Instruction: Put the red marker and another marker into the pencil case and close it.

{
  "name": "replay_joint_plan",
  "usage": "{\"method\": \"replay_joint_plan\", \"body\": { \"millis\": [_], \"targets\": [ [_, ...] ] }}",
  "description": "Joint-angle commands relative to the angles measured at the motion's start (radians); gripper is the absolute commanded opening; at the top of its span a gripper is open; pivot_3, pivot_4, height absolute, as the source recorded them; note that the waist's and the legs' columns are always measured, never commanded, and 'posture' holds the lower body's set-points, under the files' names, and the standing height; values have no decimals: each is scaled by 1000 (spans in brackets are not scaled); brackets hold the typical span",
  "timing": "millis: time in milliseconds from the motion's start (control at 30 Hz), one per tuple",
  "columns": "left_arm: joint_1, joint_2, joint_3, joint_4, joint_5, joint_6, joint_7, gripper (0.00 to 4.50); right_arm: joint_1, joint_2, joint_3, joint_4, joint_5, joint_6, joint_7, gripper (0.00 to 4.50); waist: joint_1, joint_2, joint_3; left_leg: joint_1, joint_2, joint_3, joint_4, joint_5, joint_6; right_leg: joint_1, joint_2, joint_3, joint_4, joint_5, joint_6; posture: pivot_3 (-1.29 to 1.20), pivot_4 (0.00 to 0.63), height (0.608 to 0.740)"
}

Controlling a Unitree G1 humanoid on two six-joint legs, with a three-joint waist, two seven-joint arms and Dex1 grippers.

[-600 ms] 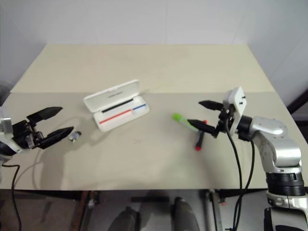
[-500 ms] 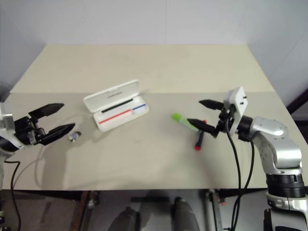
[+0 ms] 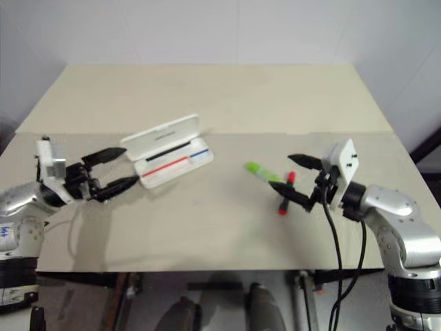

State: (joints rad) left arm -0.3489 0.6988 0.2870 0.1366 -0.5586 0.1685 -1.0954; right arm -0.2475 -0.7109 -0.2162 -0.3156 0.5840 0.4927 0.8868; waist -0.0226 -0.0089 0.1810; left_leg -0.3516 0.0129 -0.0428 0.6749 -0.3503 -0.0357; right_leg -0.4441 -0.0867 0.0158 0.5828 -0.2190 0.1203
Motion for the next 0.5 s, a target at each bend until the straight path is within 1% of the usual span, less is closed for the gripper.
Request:
{"method": "replay_joint_plan", "body": {
  "millis": [33, 133, 233, 300, 367, 500],
  "targets": [
    [-12, -22, -39, -3, 64, -26, 53, 4486, 24, 2, -16, -56, 18, -14, -3, 4500, 0, 0, 0, 0, 0, 0, 1, 0, 0, 0, 0, 1, 1, 0, 0, 0, 150, 740],
    [-15, -41, -87, -15, 104, -10, 83, 4486, 55, 12, 0, -81, -3, -40, -10, 4500, -2, 0, 0, 0, 0, 0, 5, 0, 0, 0, 1, 3, 2, 1, 1, 0, 150, 740],
    [-51, -50, -120, 23, 146, -24, 102, 4486, 94, 25, 9, -116, 2, -32, -29, 4500, -1, -1, 0, 1, 0, 0, 6, 0, 0, 0, 3, 5, 3, 1, 1, 0, 150, 740],
    [-88, -62, -136, 50, 174, -23, 135, 4486, 149, 14, 2, -144, 4, -23, -26, 4500, 4, -1, 0, 1, 0, 0, 6, 0, 0, 0, 3, 5, 3, 1, 1, 0, 150, 740],
    [-114, -69, -145, 78, 190, -16, 157, 4486, 174, 10, -1, -156, 3, -15, -33, 4500, 10, -1, 0, 1, 0, 0, 6, 0, 1, 0, 4, 5, 3, 1, 1, 0, 150, 740],
    [-146, -81, -162, 143, 230, -20, 185, 4486, 179, 11, -3, -153, 13, -3, -39, 4500, 11, -1, 0, 1, 0, 2, 6, 0, 1, 0, 4, 7, 4, 2, 1, 0, 150, 740]
  ]
}}
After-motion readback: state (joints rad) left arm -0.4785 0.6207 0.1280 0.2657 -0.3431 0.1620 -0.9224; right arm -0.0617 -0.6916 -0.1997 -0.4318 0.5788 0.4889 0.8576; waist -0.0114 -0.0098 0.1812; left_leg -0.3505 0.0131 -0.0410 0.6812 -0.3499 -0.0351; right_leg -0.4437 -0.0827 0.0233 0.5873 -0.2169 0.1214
